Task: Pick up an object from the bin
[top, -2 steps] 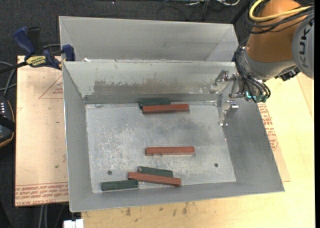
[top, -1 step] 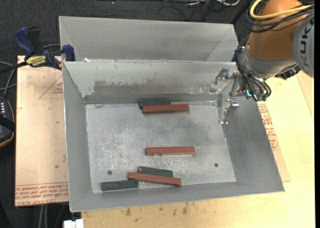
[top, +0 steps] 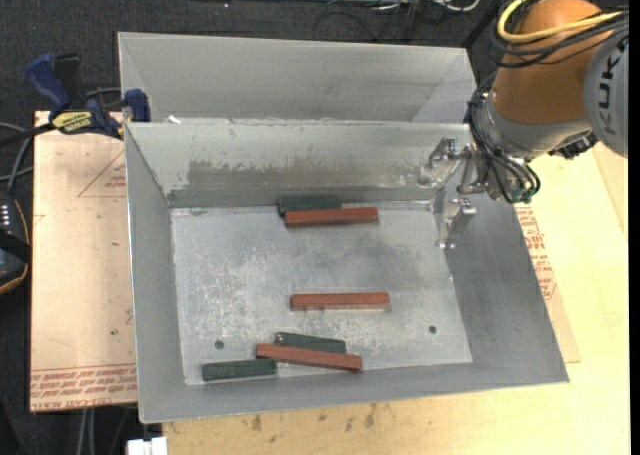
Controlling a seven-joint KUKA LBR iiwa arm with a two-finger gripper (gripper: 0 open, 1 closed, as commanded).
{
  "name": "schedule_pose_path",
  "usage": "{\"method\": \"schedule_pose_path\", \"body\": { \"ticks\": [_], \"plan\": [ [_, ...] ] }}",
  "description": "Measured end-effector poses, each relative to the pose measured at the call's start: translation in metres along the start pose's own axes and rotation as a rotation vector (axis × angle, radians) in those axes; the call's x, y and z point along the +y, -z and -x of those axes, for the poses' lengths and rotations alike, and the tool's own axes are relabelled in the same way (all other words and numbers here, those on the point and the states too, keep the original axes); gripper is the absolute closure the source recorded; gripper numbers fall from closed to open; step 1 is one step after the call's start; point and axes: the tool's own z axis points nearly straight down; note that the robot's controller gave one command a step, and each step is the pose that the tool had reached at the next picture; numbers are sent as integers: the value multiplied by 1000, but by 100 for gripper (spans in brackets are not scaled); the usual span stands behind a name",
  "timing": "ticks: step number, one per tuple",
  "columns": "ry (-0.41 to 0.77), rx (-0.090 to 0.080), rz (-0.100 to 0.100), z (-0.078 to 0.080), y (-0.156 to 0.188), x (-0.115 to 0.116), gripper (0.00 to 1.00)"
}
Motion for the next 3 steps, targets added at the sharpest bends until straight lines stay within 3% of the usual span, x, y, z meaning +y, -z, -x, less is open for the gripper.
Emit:
{"method": "schedule_pose_path", "body": {
  "ticks": [1,2,3],
  "plan": [
    [93,4,2,1,-40,-6,0],
    [94,3,0,-8,-70,42,0],
    [108,4,9,-31,-103,61,0]
  ]
}}
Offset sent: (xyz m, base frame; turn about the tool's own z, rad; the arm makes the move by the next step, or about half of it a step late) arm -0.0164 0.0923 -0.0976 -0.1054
